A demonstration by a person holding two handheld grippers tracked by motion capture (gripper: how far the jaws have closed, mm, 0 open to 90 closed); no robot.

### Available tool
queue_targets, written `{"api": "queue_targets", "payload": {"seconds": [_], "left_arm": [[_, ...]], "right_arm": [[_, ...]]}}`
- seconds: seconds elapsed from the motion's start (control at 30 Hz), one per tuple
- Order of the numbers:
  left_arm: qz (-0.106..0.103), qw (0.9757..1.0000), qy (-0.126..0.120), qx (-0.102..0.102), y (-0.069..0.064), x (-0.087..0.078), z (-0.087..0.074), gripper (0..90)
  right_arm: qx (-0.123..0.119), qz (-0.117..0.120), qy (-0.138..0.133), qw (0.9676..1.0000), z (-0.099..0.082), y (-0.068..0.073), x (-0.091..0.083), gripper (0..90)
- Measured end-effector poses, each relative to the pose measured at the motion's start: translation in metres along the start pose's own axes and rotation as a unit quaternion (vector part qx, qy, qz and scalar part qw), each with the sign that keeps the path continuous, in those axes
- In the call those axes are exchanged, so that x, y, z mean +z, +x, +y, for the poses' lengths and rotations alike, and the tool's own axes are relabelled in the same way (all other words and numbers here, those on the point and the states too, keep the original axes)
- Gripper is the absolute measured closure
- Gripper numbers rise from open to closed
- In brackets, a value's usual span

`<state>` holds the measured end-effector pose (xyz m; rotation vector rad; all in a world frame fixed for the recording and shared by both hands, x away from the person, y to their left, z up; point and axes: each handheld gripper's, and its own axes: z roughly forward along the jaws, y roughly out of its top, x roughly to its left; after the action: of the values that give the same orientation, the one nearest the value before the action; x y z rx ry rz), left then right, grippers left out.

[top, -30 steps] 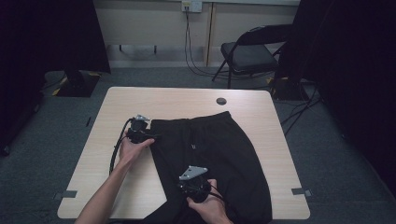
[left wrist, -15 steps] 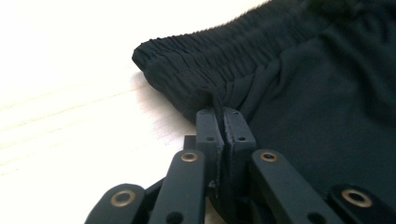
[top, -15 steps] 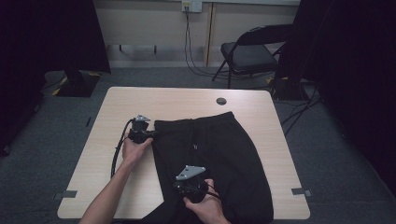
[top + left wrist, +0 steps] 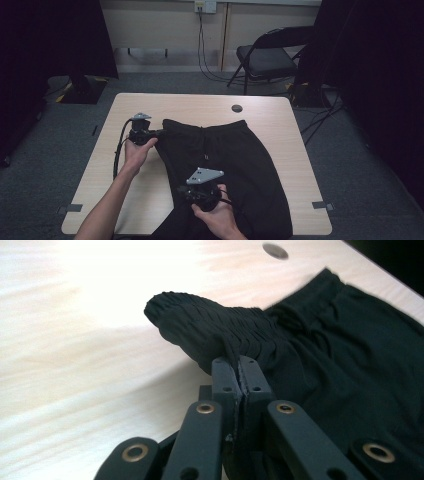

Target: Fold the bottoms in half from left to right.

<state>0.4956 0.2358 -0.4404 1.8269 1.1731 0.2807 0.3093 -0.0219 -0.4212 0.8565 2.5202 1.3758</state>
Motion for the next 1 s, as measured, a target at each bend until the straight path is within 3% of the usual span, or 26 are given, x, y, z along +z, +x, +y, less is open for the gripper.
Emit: {"api": "queue_targets", "payload": {"seconds": [0.13,0.3,0.43,0.63,0.7,0.73,0.87,1.0], "left_arm": [[-0.007,0.9998,-0.016,-0.012,0.005,-0.013,0.001,88.2],[-0.004,0.9996,-0.028,-0.007,0.007,-0.028,0.008,88.2],[0.004,0.9995,-0.03,0.004,0.01,-0.046,0.023,88.2],[0.005,0.9992,-0.04,0.006,0.01,-0.065,0.041,88.2],[0.01,0.9989,-0.043,0.017,0.011,-0.074,0.051,88.2],[0.021,0.9988,-0.039,0.021,0.011,-0.082,0.059,88.2],[0.021,0.9983,-0.051,0.018,0.01,-0.104,0.08,88.2],[0.037,0.998,-0.044,0.029,0.005,-0.11,0.088,88.2]], "right_arm": [[-0.006,0.012,-0.02,0.9997,0.016,0.004,-0.004,89.9],[0.002,0.023,-0.044,0.9988,0.03,0.004,-0.01,89.9],[-0.008,0.032,-0.067,0.9972,0.045,0.009,-0.017,89.9],[-0.014,0.038,-0.082,0.9958,0.067,0.013,-0.02,90.0],[-0.016,0.04,-0.087,0.9952,0.071,0.014,-0.02,89.9],[-0.021,0.042,-0.098,0.9941,0.081,0.018,-0.024,89.9],[-0.031,0.045,-0.119,0.9914,0.099,0.024,-0.032,90.0],[-0.034,0.049,-0.135,0.989,0.11,0.027,-0.041,89.9]]}}
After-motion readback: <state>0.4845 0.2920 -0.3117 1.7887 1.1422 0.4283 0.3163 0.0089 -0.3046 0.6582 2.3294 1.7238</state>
